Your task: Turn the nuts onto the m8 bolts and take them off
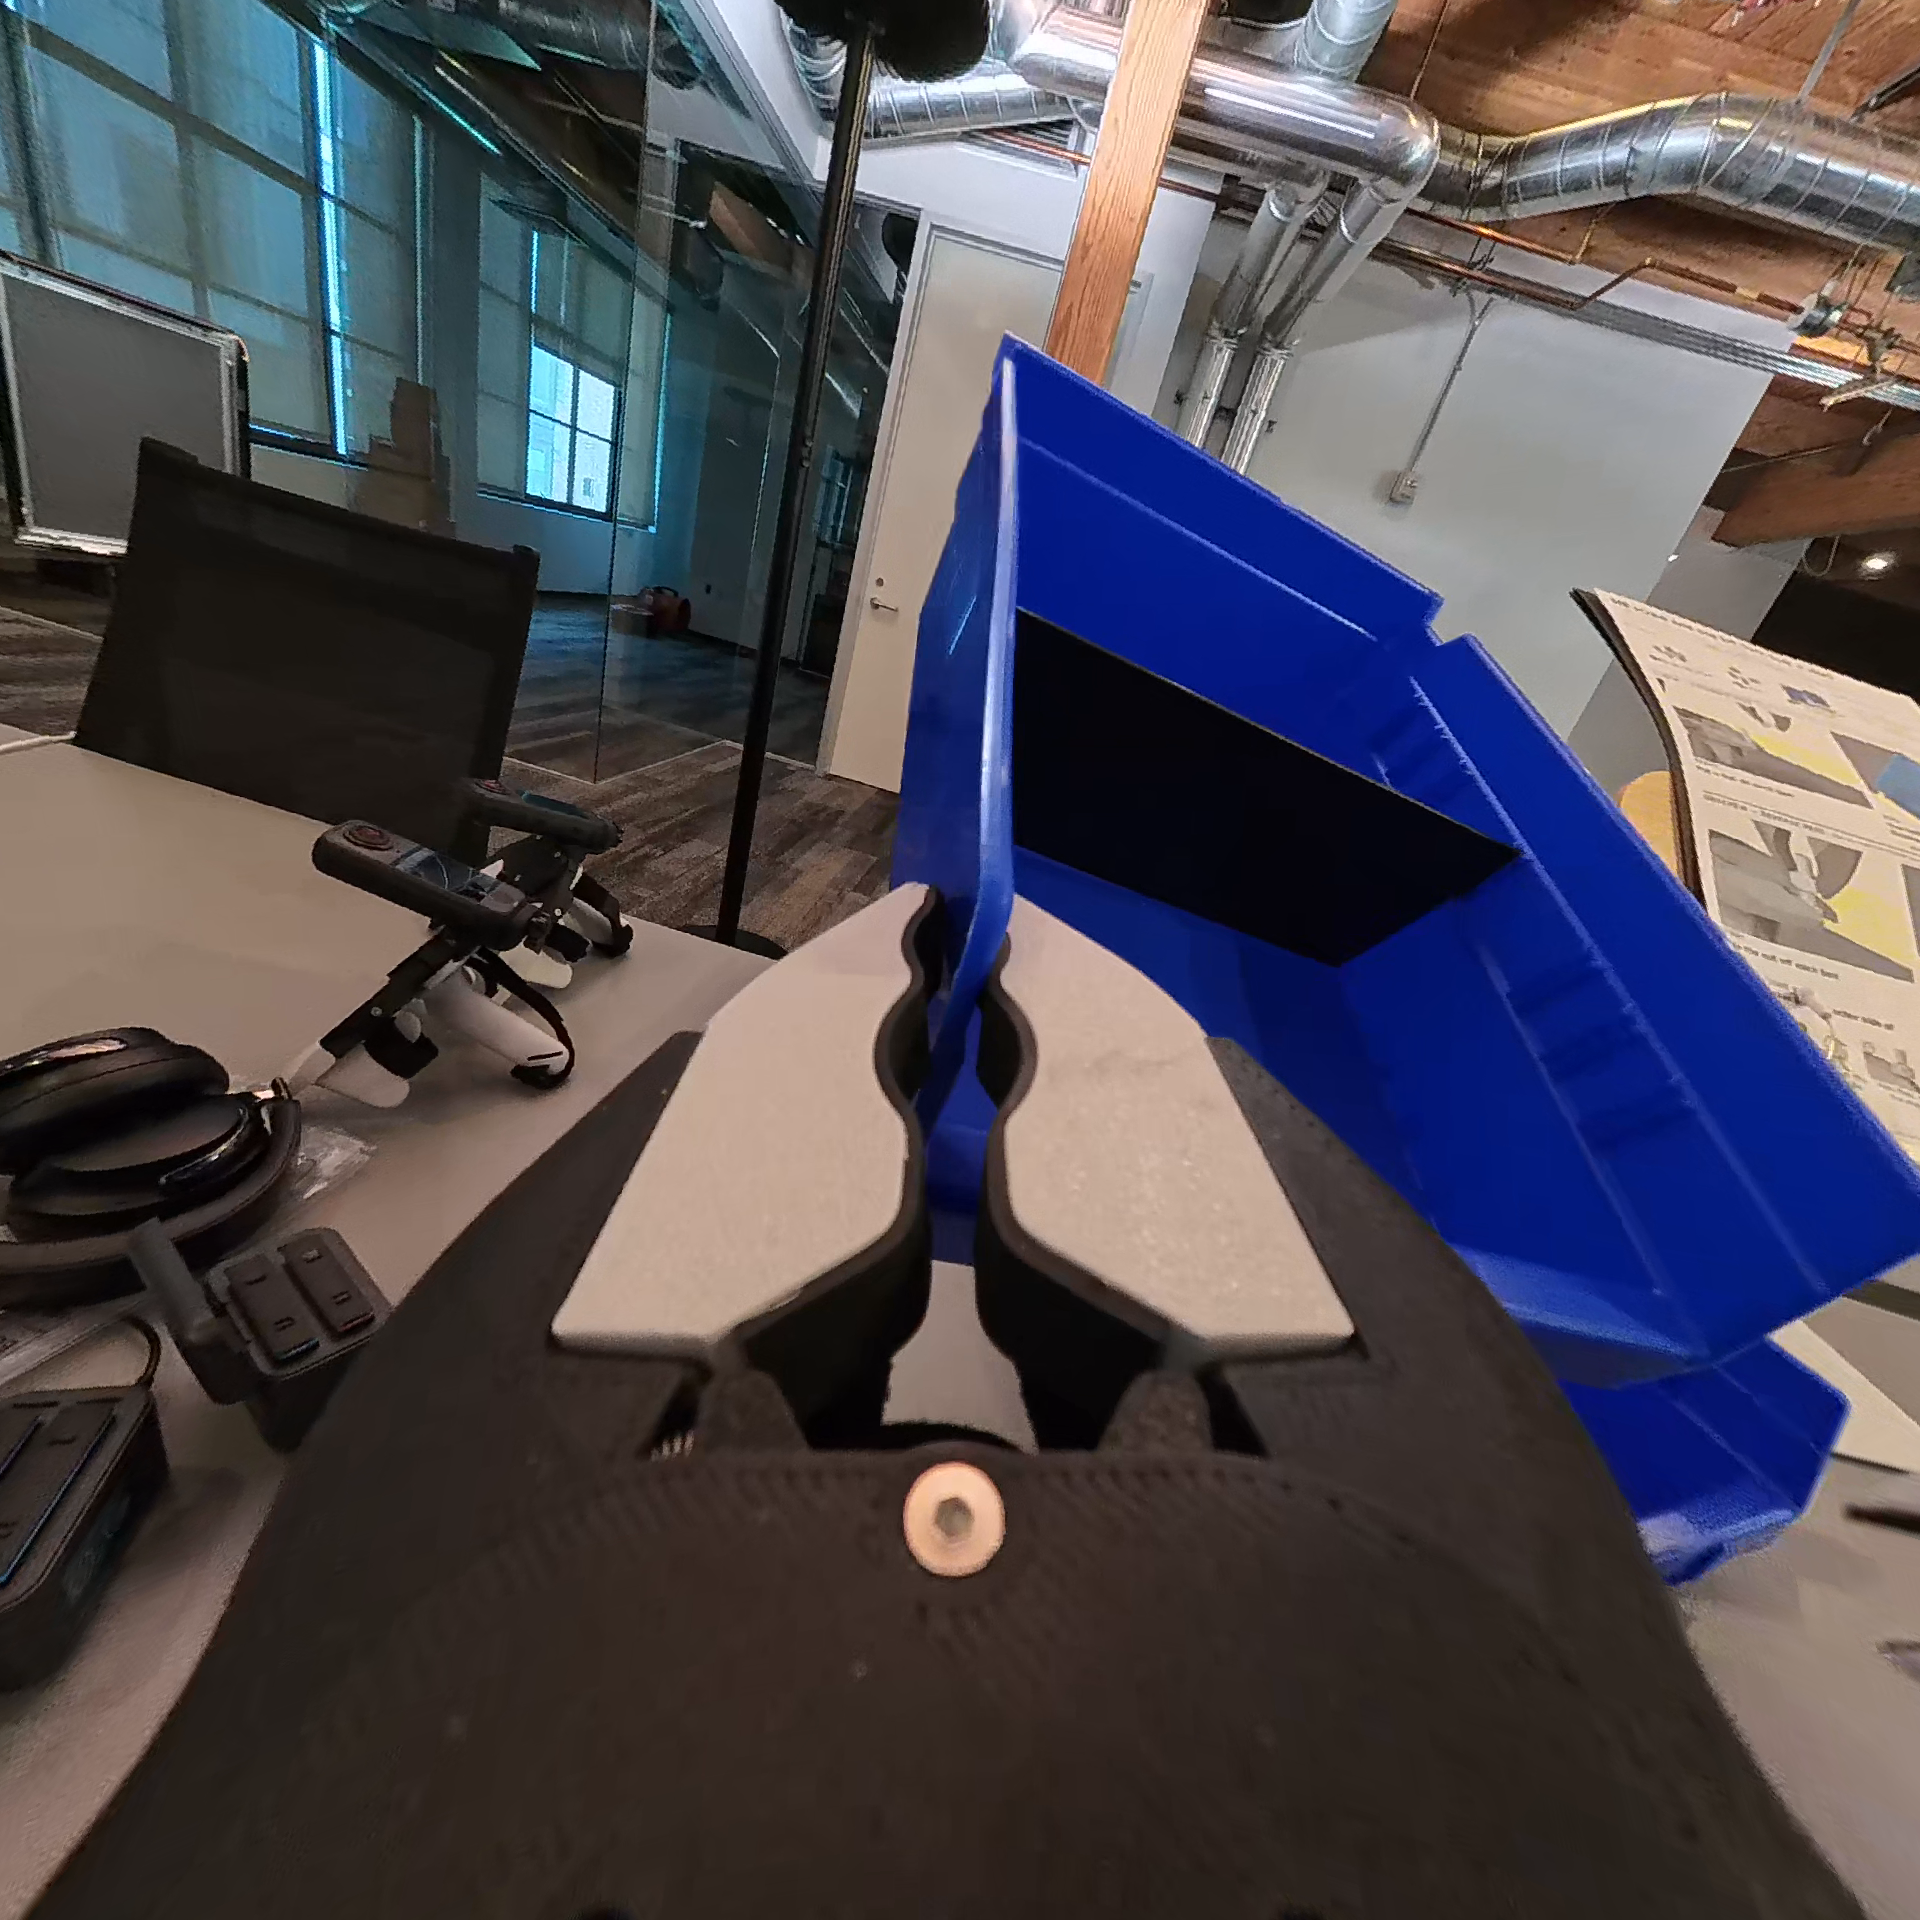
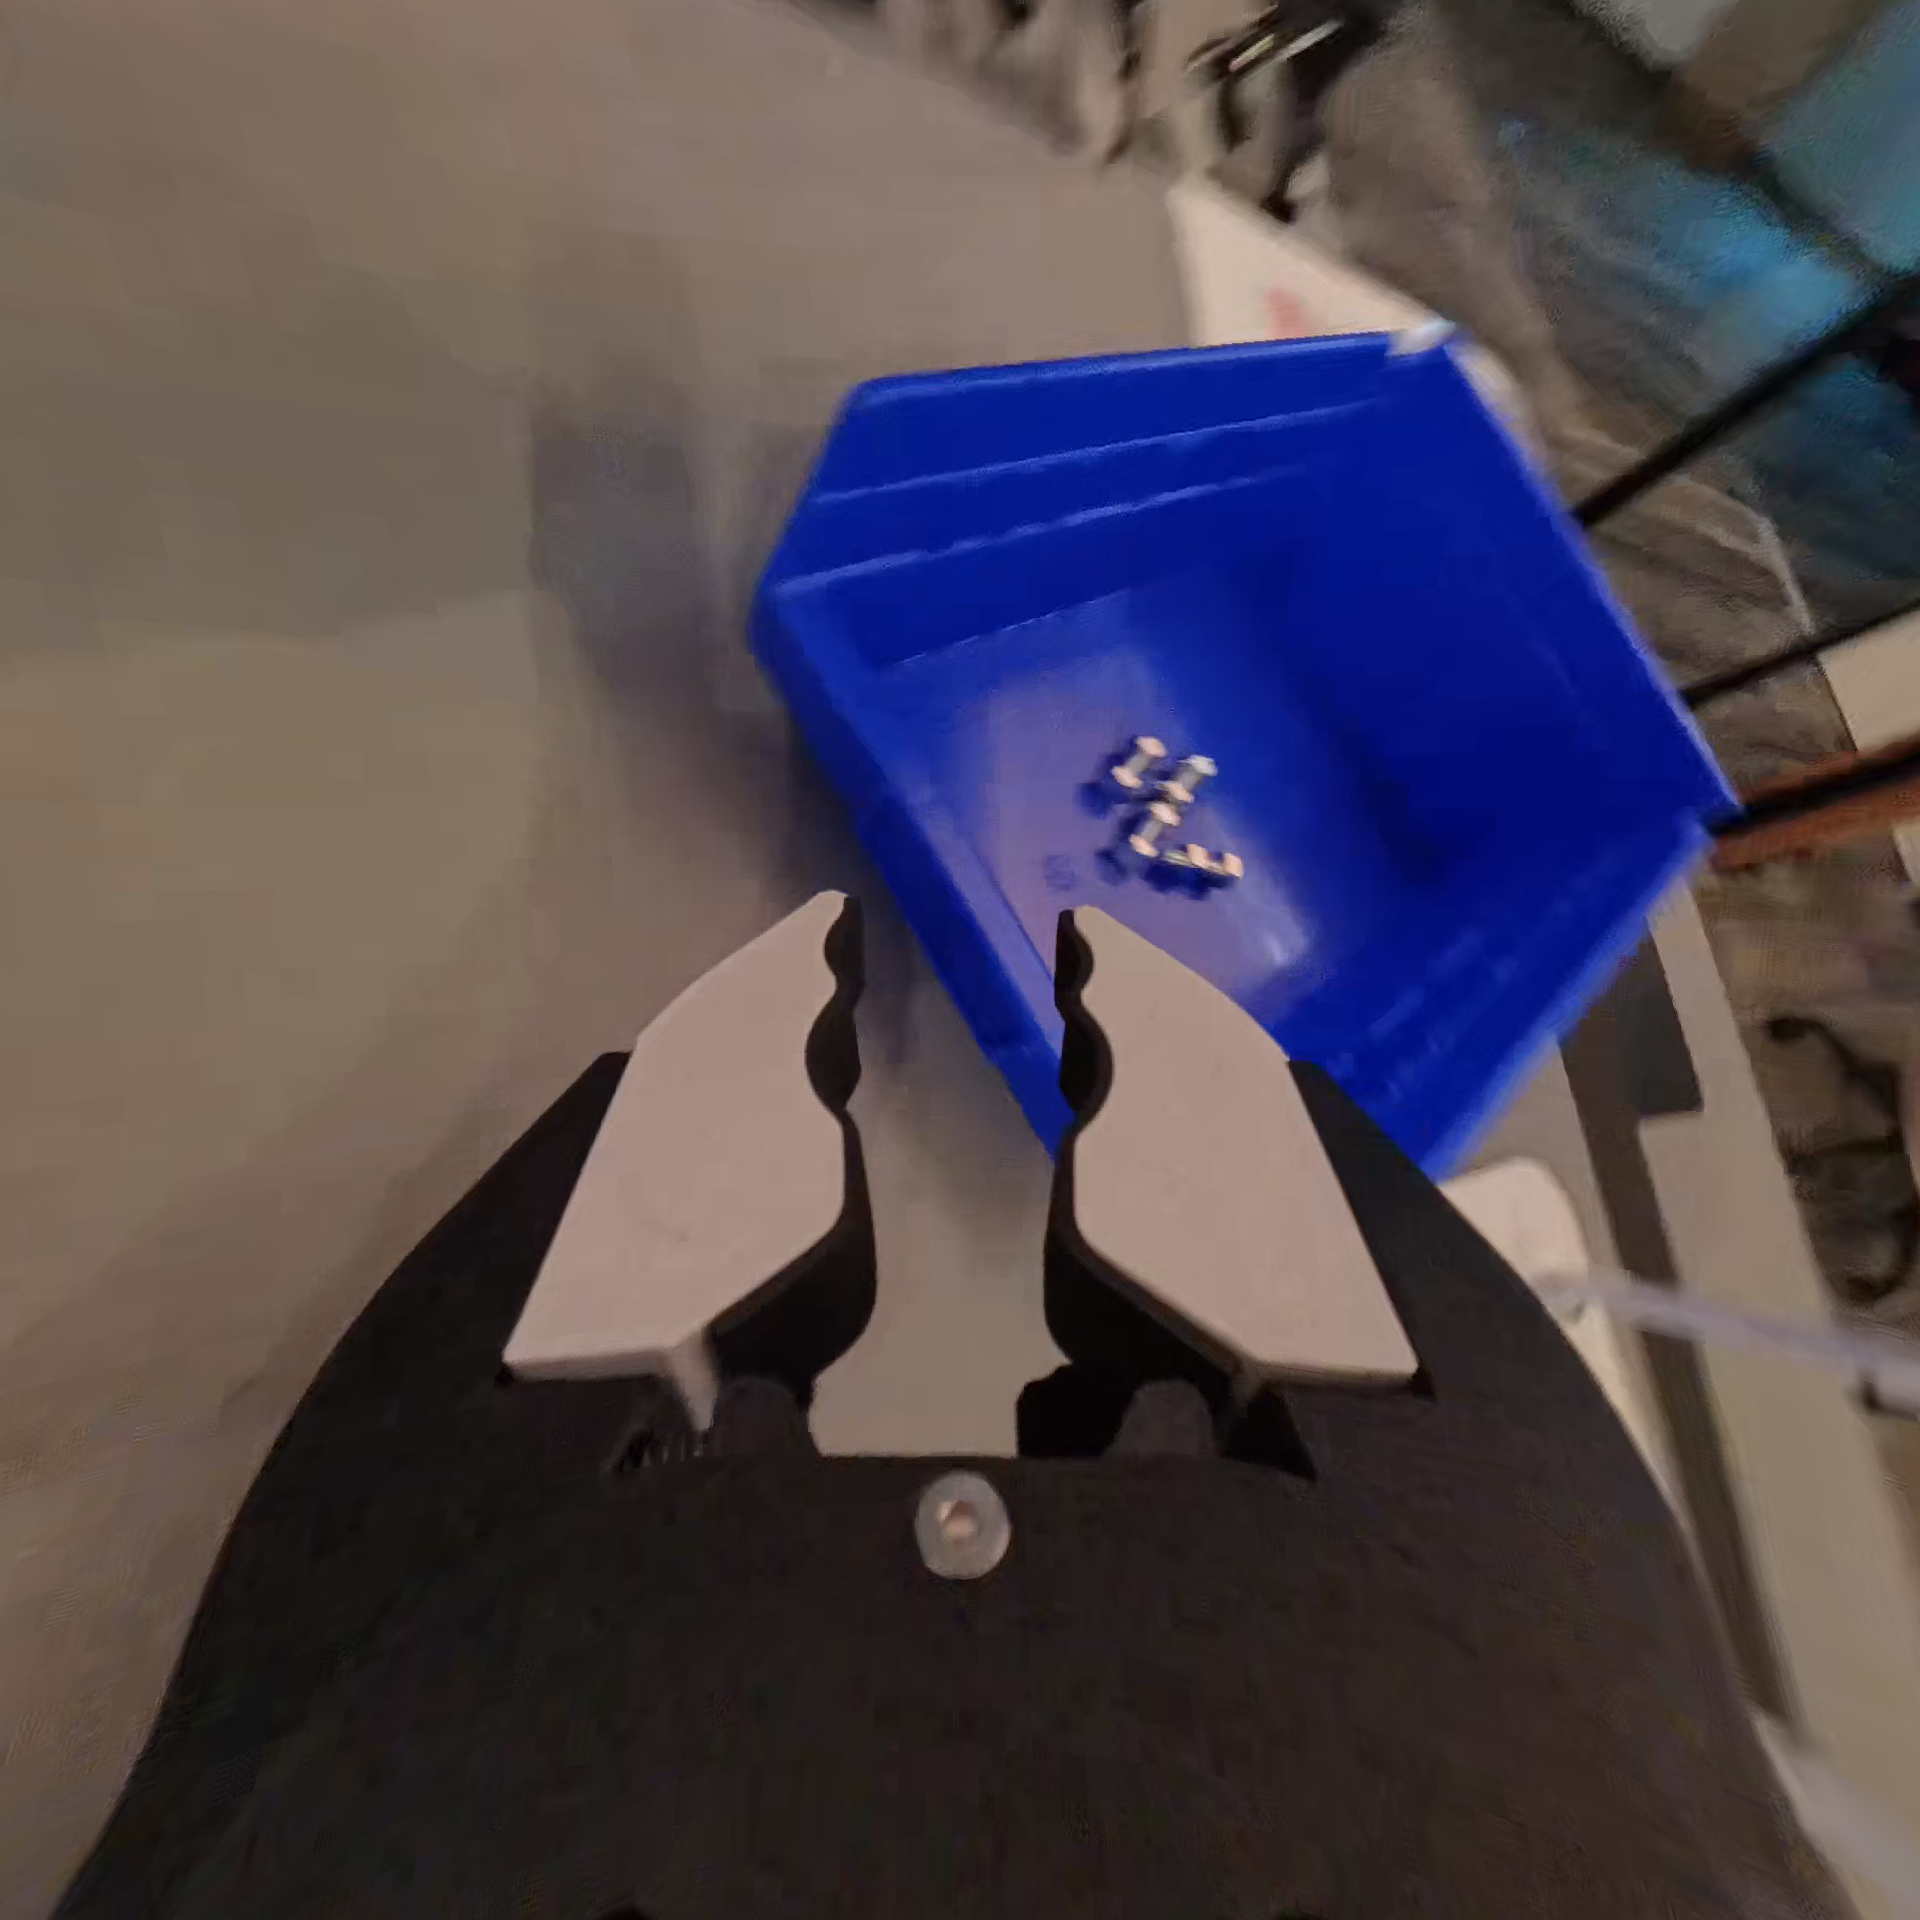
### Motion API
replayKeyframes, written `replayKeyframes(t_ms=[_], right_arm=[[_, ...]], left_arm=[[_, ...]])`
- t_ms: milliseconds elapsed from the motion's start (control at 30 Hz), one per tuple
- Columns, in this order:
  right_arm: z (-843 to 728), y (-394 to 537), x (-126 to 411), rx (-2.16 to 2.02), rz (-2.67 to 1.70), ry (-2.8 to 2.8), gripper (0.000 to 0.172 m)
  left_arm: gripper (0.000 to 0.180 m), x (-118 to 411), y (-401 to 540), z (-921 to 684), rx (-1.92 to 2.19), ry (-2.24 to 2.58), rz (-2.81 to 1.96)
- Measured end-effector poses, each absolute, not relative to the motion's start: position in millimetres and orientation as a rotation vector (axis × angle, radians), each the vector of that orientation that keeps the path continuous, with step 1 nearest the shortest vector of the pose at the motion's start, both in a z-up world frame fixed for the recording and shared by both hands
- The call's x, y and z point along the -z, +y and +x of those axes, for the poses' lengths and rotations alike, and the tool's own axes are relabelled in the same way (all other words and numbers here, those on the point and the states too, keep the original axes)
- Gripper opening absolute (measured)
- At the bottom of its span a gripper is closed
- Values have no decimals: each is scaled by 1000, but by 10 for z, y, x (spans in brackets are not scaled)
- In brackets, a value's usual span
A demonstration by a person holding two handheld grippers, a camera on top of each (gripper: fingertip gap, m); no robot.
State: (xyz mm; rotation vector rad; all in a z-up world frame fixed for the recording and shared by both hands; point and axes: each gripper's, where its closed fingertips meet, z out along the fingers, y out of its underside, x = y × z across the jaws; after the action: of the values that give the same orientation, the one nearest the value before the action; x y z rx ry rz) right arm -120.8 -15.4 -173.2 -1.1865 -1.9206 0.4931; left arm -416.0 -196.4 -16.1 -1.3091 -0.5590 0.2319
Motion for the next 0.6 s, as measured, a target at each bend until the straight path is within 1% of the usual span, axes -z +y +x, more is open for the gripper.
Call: replayKeyframes(t_ms=[67, 100, 133, 200, 267, 300, 367, 600], right_arm=[[-1404, -177, 2048, -238, -1125, -2144, 38], [-1485, -134, 2192, -121, -1096, -2224, 45], [-1561, -128, 2319, -71, -1081, -2292, 46], [-1683, -94, 2520, 50, -1043, -2386, 43], [-1775, -63, 2645, 142, -999, -2455, 34], [-1810, -46, 2669, 156, -1007, -2481, 29], [-1874, -74, 2683, 126, -1015, -2536, 28], [-2384, 5, 2689, 40, -1138, -2497, 29]], left_arm=[[4, 159, -1963, -4162, -227, -564, -1305], [4, 153, -1966, -4159, -224, -564, -1304], [4, 144, -1974, -4157, -226, -561, -1304], [3, 123, -1984, -4157, -228, -555, -1302], [3, 107, -1987, -4180, -224, -551, -1297], [3, 99, -1986, -4199, -221, -550, -1296], [4, 83, -1984, -4240, -226, -547, -1293], [4, 44, -1993, -4346, -226, -538, -1292]])
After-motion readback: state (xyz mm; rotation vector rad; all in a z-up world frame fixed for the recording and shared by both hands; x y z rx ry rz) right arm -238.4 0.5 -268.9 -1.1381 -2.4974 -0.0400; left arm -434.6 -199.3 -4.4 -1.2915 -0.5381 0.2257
